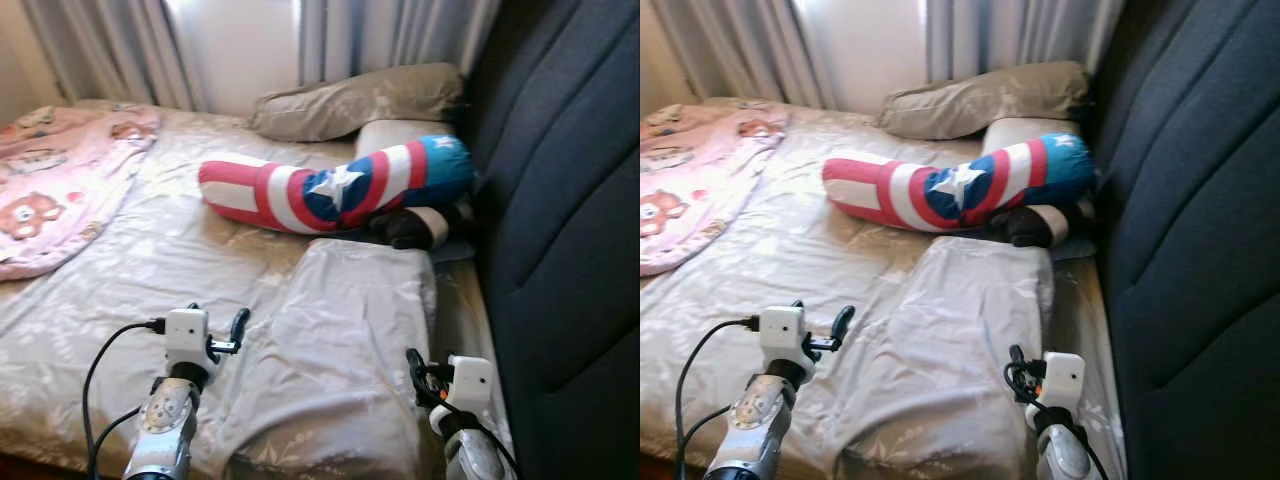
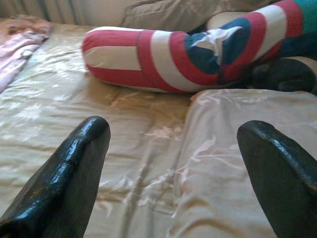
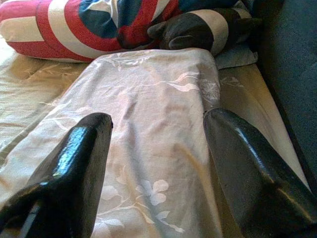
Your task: Clean up the room
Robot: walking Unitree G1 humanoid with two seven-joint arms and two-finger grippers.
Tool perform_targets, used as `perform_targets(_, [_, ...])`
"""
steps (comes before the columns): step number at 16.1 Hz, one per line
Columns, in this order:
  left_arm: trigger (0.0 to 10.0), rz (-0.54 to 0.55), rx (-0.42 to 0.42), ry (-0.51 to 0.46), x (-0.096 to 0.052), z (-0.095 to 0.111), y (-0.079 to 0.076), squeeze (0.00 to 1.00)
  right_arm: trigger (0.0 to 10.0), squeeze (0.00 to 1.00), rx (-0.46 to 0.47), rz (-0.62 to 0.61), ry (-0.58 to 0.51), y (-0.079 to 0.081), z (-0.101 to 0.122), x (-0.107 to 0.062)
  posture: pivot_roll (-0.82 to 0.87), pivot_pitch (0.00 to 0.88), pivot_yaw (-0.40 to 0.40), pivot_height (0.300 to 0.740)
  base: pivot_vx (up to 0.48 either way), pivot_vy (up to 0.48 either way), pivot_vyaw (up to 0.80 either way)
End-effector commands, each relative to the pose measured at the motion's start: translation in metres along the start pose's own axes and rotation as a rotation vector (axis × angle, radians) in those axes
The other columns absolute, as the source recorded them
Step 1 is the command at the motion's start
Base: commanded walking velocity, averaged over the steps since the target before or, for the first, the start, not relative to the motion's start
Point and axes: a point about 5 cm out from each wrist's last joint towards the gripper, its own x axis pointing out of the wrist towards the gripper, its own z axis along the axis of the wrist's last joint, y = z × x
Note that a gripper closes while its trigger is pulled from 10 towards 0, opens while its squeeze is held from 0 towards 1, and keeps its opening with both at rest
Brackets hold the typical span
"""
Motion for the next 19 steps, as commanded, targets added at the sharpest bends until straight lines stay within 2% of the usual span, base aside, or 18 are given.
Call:
perform_targets(1, [10.0, 0.003, -0.007, 0.012, 0.001, 0.000, 0.001, 0.00, 10.0, 0.00, 0.002, -0.018, 0.018, -0.005, -0.003, -0.002, -0.03, 0.000, -0.046, 0.740, 0.000, 0.480, 0.00])
perform_targets(3, [10.0, -0.003, 0.002, 0.011, 0.001, 0.001, 0.001, 0.00, 10.0, 0.00, 0.013, -0.033, 0.039, -0.006, -0.005, -0.002, -0.03, 0.000, -0.046, 0.740, 0.000, 0.219, -0.24])
perform_targets(6, [10.0, -0.007, 0.005, 0.003, 0.001, 0.003, 0.000, 0.00, 10.0, 0.00, 0.006, -0.034, 0.039, -0.007, -0.005, -0.001, -0.03, 0.000, -0.044, 0.740, 0.000, 0.000, -0.78])
perform_targets(10, [10.0, -0.012, -0.006, -0.016, 0.005, 0.008, -0.003, 0.00, 10.0, 0.00, -0.002, -0.048, 0.028, -0.009, -0.002, 0.001, -0.03, 0.000, -0.041, 0.740, 0.000, 0.000, 0.00])
perform_targets(19, [10.0, -0.028, -0.027, -0.008, 0.004, 0.007, -0.010, 0.00, 10.0, 0.00, -0.009, -0.053, 0.028, -0.010, -0.002, 0.001, -0.03, 0.000, -0.039, 0.740, 0.000, 0.000, 0.00])
